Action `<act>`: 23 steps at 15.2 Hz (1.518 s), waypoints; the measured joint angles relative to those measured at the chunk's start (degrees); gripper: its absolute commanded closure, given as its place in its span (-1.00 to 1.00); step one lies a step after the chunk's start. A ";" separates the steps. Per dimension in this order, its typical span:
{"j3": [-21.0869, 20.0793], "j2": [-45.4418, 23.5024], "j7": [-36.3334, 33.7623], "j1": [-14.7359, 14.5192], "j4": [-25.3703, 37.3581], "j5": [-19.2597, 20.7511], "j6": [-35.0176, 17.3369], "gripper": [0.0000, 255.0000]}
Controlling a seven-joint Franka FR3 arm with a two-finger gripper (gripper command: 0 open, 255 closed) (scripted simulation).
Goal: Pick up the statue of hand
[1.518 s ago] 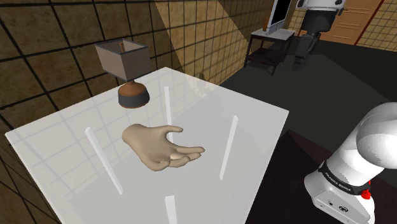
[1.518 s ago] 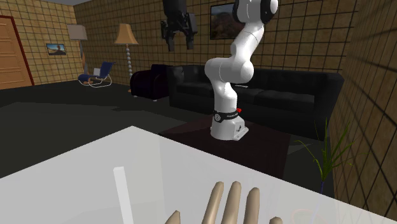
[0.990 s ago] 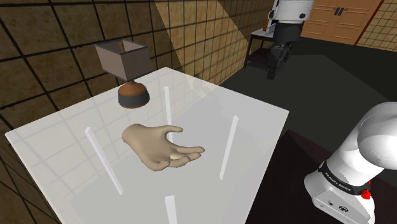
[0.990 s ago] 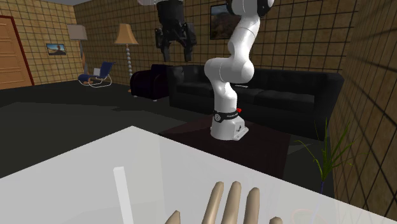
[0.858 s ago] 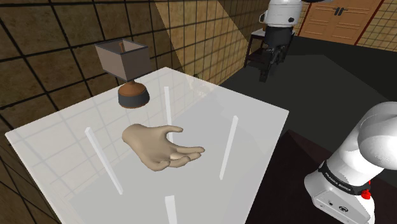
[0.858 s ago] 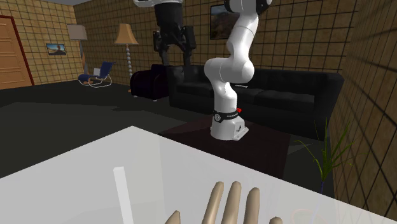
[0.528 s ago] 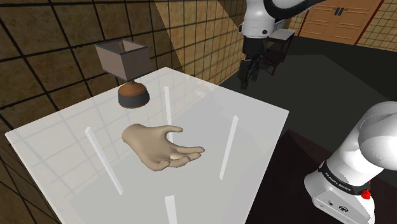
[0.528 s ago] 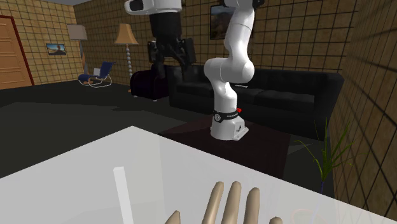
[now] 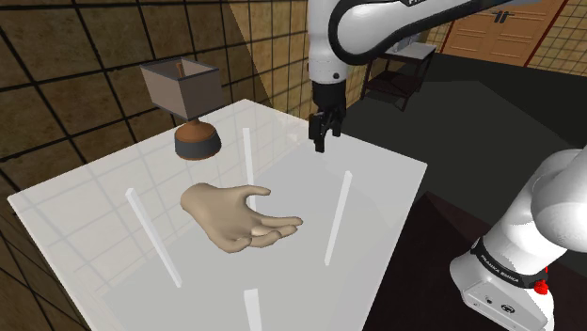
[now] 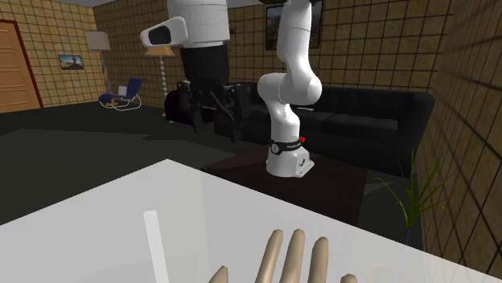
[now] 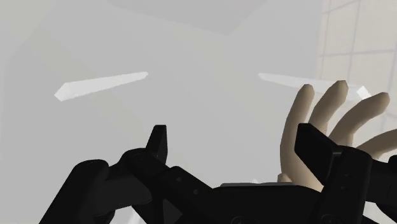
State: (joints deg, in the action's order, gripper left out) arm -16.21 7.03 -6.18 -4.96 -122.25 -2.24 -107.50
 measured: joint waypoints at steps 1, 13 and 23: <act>-0.53 -2.72 -0.83 -0.23 2.19 0.88 -0.23 -1.00; -3.20 -30.99 -9.63 -7.39 25.67 11.73 0.06 -1.00; -2.23 -43.47 -11.76 -11.67 36.05 15.64 -0.22 -1.00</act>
State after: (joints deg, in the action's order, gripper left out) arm -18.44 -36.44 -17.94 -16.63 -86.20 13.40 -107.72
